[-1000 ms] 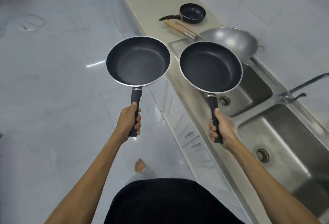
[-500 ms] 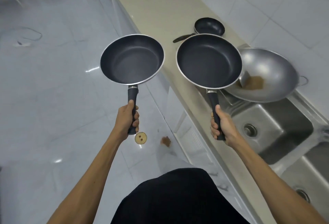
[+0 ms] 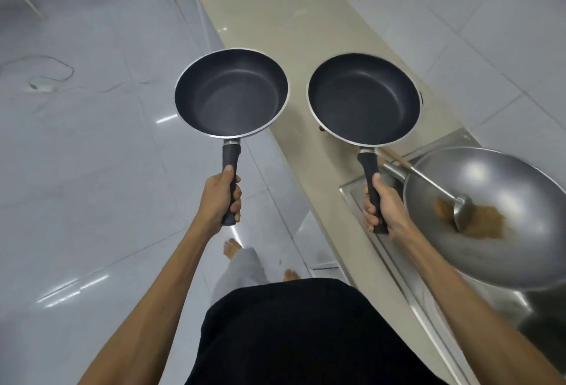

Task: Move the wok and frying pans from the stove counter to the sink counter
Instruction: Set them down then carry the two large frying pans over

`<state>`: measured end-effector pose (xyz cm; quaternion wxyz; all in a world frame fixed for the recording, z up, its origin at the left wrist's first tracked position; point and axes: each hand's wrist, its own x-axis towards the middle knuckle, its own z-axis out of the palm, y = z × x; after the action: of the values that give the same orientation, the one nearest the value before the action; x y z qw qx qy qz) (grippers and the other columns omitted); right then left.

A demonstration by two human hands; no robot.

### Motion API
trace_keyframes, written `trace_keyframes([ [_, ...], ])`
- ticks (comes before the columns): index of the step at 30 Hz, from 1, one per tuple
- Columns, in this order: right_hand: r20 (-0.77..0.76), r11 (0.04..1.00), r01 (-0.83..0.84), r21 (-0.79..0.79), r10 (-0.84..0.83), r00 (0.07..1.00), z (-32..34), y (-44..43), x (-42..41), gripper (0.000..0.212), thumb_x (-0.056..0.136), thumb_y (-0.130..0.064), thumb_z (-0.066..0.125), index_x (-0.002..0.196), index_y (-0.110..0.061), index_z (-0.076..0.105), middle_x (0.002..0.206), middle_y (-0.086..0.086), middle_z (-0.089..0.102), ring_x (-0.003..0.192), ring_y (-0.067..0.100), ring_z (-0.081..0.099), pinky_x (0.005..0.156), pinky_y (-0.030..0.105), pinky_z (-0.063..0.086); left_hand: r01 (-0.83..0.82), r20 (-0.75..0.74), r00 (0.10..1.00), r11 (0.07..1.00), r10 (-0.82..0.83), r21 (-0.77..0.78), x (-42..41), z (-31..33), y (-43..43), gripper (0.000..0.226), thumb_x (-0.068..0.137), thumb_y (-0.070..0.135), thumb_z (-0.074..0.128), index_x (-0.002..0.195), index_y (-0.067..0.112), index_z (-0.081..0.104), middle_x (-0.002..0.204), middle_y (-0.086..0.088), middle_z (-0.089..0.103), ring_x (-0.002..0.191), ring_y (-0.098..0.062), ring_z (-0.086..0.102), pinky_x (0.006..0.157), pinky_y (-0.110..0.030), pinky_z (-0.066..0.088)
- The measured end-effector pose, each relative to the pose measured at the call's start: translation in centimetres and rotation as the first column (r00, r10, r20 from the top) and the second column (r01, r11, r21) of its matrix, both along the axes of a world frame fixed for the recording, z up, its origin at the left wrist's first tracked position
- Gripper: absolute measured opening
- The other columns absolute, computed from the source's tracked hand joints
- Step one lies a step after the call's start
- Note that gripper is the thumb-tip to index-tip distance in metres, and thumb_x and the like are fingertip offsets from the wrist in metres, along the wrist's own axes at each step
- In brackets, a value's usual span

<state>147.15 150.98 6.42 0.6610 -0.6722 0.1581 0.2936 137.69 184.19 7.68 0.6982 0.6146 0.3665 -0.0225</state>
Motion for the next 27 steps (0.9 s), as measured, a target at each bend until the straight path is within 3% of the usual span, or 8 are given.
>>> trace_keyframes([
  [9,-0.057,0.988,0.151,0.033,-0.149,0.987,-2.6,9.5,9.4,0.048,0.103,-0.062,0.044,0.087,-0.017,0.049,0.049,-0.001,0.040,0.030,0.014,0.037,0.033,0.023,0.035,0.116,0.023,0.993,0.992,-0.117,0.051,10.8,-0.8,11.7,0.040,0.105,0.043,0.042,0.090,0.008,0.056,0.052,0.000,0.047,0.034,-0.015,0.038,0.034,-0.026,0.043],
  [19,-0.136,0.930,0.369,0.009,-0.364,0.921,-3.3,22.5,14.6,0.052,0.095,-0.071,0.048,0.083,-0.020,0.051,0.050,-0.001,0.039,0.030,0.015,0.034,0.035,0.022,0.032,0.353,-0.052,0.935,0.932,-0.350,0.076,22.9,0.0,28.8,0.040,0.104,0.044,0.045,0.088,0.009,0.055,0.052,0.000,0.046,0.033,-0.015,0.036,0.035,-0.026,0.043],
  [27,-0.121,0.880,0.474,-0.026,-0.473,0.872,-3.3,29.6,18.6,0.053,0.096,-0.070,0.044,0.084,-0.018,0.052,0.050,-0.001,0.043,0.033,0.016,0.036,0.035,0.023,0.036,0.463,-0.063,0.885,0.886,-0.460,0.037,34.3,-1.3,34.2,0.039,0.104,0.044,0.045,0.089,0.009,0.054,0.051,0.001,0.044,0.033,-0.015,0.035,0.034,-0.025,0.039],
])
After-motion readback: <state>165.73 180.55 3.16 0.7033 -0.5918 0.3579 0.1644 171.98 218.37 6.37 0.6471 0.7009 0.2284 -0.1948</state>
